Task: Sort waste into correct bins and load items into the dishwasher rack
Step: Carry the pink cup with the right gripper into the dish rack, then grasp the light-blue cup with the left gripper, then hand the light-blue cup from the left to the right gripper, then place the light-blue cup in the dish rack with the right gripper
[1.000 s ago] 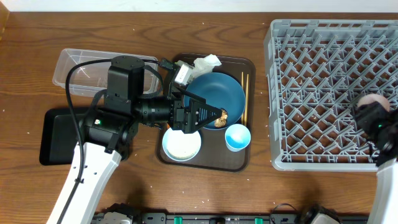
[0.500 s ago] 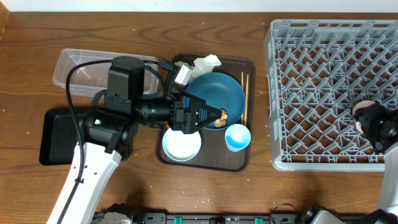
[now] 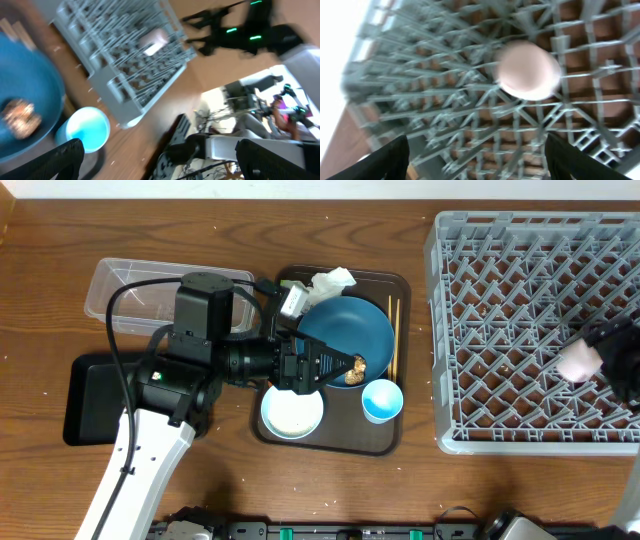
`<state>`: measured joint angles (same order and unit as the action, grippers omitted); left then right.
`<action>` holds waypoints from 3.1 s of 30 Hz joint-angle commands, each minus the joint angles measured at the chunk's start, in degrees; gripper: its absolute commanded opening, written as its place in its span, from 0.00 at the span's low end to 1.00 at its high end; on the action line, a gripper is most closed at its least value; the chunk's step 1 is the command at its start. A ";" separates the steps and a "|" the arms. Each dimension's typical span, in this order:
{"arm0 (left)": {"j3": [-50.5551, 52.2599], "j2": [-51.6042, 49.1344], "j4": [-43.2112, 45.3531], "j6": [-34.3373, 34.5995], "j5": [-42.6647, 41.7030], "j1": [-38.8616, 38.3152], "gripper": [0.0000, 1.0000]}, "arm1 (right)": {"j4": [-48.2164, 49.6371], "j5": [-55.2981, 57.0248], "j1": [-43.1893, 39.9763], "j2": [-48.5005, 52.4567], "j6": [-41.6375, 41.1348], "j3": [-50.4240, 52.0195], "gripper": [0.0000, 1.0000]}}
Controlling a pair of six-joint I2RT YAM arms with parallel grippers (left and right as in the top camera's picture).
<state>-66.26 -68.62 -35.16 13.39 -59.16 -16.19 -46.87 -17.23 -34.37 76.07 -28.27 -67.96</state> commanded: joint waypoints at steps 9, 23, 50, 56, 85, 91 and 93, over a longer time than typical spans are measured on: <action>-0.17 -4.44 -8.33 -3.39 45.27 -17.00 0.75 | -12.35 -17.44 6.45 -5.01 13.90 -4.35 0.83; -0.17 -27.23 3.02 6.34 55.15 -26.84 0.71 | -14.47 -12.52 15.28 -4.92 14.95 -4.17 0.88; -0.98 -7.34 -0.20 3.74 18.62 -5.95 0.06 | -18.82 -31.39 16.33 -4.94 34.60 -4.15 0.88; -0.98 -6.75 4.46 1.66 -5.29 0.52 0.06 | -17.44 -51.12 24.44 -4.94 42.71 -4.15 0.88; -0.98 -6.84 9.60 4.20 -16.90 0.55 0.75 | -1.73 -28.79 48.76 -6.36 31.54 -4.15 0.57; -0.98 -6.84 10.49 4.48 -16.04 0.55 0.99 | -5.75 -16.26 37.77 -8.61 23.69 -4.15 0.56; -0.98 -6.84 10.49 4.48 -15.78 0.55 0.99 | -6.97 -13.07 31.93 -8.79 22.05 -4.15 0.56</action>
<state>-66.46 -76.25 -24.91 18.17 -72.36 -15.05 -52.84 -42.37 4.14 66.81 -0.14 -71.53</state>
